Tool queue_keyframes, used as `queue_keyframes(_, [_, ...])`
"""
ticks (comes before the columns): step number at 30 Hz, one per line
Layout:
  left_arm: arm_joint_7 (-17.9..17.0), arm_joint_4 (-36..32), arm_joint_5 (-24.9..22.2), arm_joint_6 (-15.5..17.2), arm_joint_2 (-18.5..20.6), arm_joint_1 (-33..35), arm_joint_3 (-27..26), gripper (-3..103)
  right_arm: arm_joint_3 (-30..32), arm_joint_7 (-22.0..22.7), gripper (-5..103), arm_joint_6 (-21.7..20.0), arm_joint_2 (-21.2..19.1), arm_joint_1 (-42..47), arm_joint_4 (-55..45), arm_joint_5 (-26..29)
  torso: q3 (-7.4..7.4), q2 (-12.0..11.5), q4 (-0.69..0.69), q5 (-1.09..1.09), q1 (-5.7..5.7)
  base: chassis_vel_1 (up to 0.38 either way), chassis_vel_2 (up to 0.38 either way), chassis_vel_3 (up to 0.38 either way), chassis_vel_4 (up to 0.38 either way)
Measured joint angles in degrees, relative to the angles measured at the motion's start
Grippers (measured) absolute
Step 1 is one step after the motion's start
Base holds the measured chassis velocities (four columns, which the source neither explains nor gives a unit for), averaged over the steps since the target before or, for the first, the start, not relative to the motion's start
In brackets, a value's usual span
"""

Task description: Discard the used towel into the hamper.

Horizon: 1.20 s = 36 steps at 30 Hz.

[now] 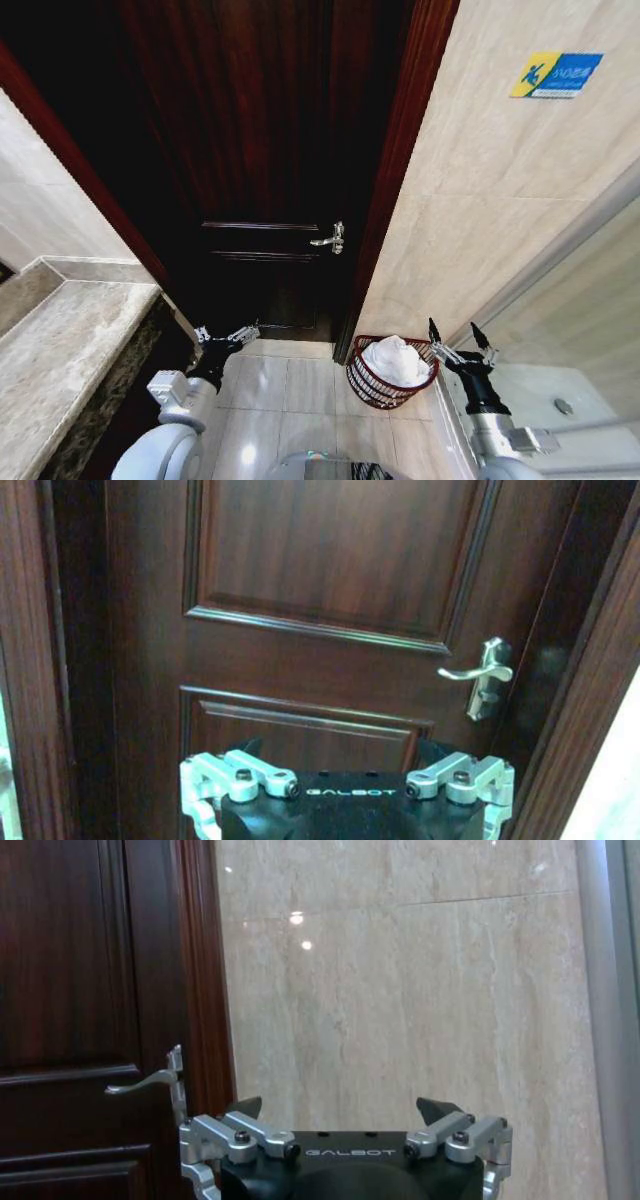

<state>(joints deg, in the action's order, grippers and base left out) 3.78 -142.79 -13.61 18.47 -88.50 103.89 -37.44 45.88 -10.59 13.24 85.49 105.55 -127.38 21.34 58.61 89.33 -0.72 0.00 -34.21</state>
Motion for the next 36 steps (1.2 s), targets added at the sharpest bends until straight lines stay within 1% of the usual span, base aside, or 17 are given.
queue_keyframes(6, [0.0, 0.0, 0.0, 0.0, -0.01, 0.0, 0.0, 100, 0.01, 0.0, 100, 0.0, -0.01, 0.0, 0.0, 0.0, -0.12, -0.22, 0.0, 0.01, 0.09, 0.04, 0.029, -0.035, -0.042])
queue_keyframes(10, [0.0, 0.0, 0.0, 0.0, 0.0, 0.0, 0.0, 100, 0.0, 0.0, 100, 0.0, -0.01, 0.0, 0.0, 0.0, -0.18, -0.32, 0.0, -0.03, 0.15, 0.127, 0.105, -0.12, -0.125])
queue_keyframes(13, [0.0, 0.0, 0.0, 0.0, 0.01, 0.0, 0.0, 100, -0.01, 0.0, 100, 0.0, 0.0, -0.01, 0.0, 0.0, -0.22, -0.4, -0.01, -0.01, 0.19, 0.143, 0.13, -0.102, -0.108])
queue_keyframes(15, [0.0, 0.0, 0.0, 0.0, 0.03, 0.0, -0.01, 100, -0.01, 0.0, 100, 0.0, 0.0, 0.0, 0.0, 0.0, -0.26, -0.46, 0.01, -0.02, 0.22, 0.113, 0.064, -0.075, -0.085])
queue_keyframes(20, [0.0, 0.0, 0.0, 0.0, -0.01, 0.0, 0.0, 100, 0.0, 0.0, 100, 0.0, 0.0, 0.0, 0.0, 0.0, -0.3, -0.55, 0.0, 0.01, 0.26, 0.008, 0.012, -0.022, -0.009])
queue_keyframes(36, [0.0, 0.0, 0.0, 0.0, 0.0, 0.0, 0.01, 100, 0.01, 0.0, 100, 0.0, -0.01, 0.0, 0.0, 0.0, -0.4, -0.73, 0.0, 0.0, 0.34, 0.0, 0.0, 0.0, 0.0])
